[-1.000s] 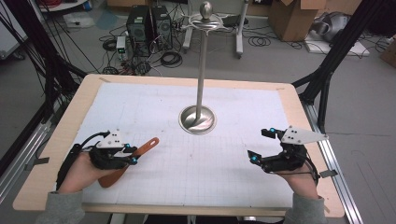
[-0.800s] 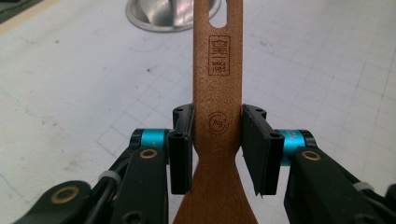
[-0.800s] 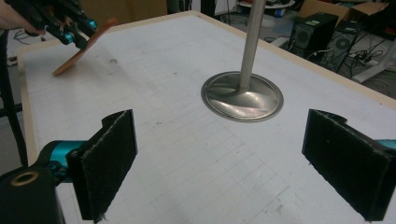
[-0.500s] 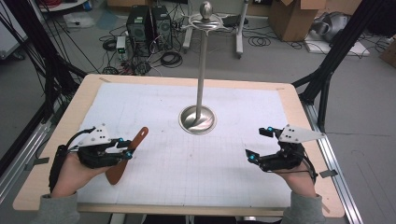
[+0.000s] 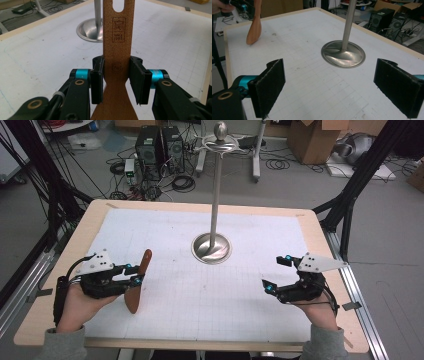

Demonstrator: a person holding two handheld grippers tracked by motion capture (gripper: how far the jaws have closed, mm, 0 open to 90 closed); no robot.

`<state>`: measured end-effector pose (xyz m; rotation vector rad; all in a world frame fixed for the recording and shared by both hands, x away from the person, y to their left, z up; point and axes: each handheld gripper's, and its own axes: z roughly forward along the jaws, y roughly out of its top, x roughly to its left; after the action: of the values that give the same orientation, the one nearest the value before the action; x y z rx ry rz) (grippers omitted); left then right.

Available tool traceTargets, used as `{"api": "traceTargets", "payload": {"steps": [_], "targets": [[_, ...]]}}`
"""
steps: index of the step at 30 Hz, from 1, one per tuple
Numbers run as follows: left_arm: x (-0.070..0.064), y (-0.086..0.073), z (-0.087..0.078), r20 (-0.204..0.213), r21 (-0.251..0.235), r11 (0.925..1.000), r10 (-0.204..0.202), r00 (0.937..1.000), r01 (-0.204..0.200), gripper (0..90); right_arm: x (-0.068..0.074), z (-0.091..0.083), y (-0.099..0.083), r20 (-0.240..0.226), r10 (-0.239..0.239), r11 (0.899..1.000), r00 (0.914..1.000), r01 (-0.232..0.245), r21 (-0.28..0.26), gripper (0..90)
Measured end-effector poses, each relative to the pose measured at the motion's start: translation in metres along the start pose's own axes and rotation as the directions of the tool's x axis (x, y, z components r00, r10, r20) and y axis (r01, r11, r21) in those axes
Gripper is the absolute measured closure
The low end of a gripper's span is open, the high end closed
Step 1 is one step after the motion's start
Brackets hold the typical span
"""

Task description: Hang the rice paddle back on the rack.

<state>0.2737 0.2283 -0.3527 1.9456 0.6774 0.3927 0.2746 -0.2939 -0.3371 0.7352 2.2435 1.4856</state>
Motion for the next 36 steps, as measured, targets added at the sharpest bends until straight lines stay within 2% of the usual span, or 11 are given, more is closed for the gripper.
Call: {"api": "traceTargets", "payload": {"steps": [3, 7, 12, 17, 21, 23, 27, 30, 36], "targets": [[-0.001, 0.001, 0.002, -0.007, -0.013, 0.9999, -0.006, 1.0, 0.006, 65.0, 0.0, 0.0, 0.0, -0.006, 0.005, 1.0, 1.0, -0.005, 0.0, 8.9], [-0.002, 0.006, 0.004, 0.006, -0.046, 0.9987, -0.024, 0.9997, 0.024, 65.0, -0.002, -0.002, 0.0, -0.004, 0.013, 1.0, 0.9999, -0.013, -0.009, 8.9], [-0.003, 0.017, 0.011, 0.018, -0.059, 0.9981, -0.019, 0.9997, 0.02, 65.0, -0.003, 0.0, 0.0, -0.004, 0.013, 1.0, 0.9999, -0.013, -0.008, 8.9], [-0.007, 0.029, 0.017, -0.003, -0.06, 0.9982, 0.008, 1.0, -0.008, 65.0, -0.004, 0.001, 0.0, -0.006, 0.012, 1.0, 0.9999, -0.012, -0.005, 8.9], [-0.007, 0.038, 0.019, 0.001, -0.077, 0.997, 0.009, 1.0, -0.009, 65.0, -0.004, 0.003, 0.0, -0.009, 0.014, 1.0, 0.9999, -0.014, 0.003, 8.9], [-0.006, 0.043, 0.02, 0.0, -0.08, 0.9968, 0.006, 1.0, -0.006, 65.0, -0.004, 0.003, 0.0, -0.011, 0.016, 1.0, 0.9998, -0.016, 0.002, 8.9], [-0.006, 0.055, 0.021, 0.023, -0.108, 0.9941, -0.01, 0.9997, 0.012, 65.0, -0.005, 0.002, -0.001, -0.009, 0.016, 1.0, 0.9998, -0.017, -0.007, 8.9], [-0.011, 0.067, 0.023, 0.024, -0.105, 0.9943, 0.019, 0.9995, -0.016, 65.0, -0.007, 0.001, -0.002, -0.008, 0.021, 1.0, 0.9998, -0.021, -0.011, 8.9], [-0.011, 0.09, 0.027, 0.054, -0.132, 0.9912, 0.017, 0.9984, -0.01, 65.0, -0.011, 0.002, -0.006, -0.011, 0.037, 0.999, 0.9993, -0.037, -0.005, 8.9]]}}
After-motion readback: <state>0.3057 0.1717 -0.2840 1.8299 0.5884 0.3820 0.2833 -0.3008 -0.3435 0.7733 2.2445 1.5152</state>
